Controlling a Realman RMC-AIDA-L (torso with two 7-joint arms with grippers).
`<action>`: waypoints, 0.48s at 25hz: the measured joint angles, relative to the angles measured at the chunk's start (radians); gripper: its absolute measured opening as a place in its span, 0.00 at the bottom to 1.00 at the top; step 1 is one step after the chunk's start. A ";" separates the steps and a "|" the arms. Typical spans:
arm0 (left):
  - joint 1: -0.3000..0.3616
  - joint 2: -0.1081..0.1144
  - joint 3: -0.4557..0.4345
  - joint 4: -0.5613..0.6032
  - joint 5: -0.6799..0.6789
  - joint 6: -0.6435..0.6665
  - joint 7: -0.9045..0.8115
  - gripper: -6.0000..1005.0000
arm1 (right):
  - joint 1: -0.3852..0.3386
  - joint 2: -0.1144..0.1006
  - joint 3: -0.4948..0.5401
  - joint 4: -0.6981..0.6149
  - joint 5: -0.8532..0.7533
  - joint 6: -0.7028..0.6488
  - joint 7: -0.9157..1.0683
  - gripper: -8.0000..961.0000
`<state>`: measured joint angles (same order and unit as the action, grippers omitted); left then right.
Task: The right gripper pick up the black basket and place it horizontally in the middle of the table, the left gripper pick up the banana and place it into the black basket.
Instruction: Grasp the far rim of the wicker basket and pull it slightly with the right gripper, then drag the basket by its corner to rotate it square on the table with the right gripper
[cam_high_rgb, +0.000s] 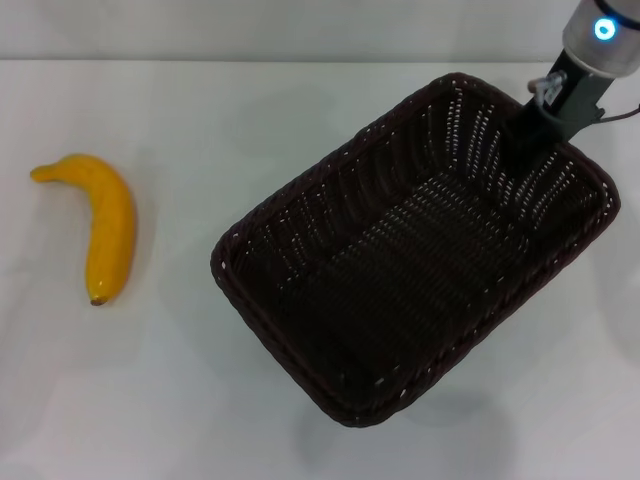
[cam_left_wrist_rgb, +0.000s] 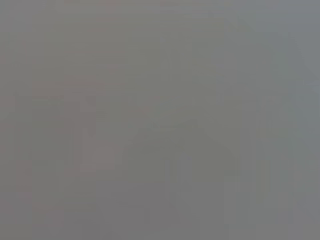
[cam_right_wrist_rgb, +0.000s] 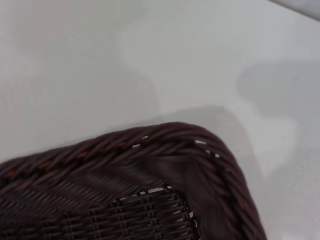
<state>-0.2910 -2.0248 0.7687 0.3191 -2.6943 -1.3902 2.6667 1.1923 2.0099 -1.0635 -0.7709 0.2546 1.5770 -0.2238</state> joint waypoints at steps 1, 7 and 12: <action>0.000 0.000 -0.003 0.000 -0.001 0.000 0.002 0.89 | -0.005 0.000 0.000 -0.021 -0.001 0.018 0.024 0.28; -0.004 0.004 -0.045 0.000 -0.001 0.000 0.023 0.89 | -0.075 0.001 0.001 -0.144 -0.021 0.091 0.209 0.21; -0.017 0.009 -0.108 0.001 -0.015 0.001 0.041 0.89 | -0.187 0.003 0.010 -0.291 0.011 0.143 0.364 0.17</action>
<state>-0.3078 -2.0159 0.6612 0.3203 -2.7094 -1.3895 2.7074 1.0057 2.0125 -1.0534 -1.0616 0.2661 1.7203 0.1403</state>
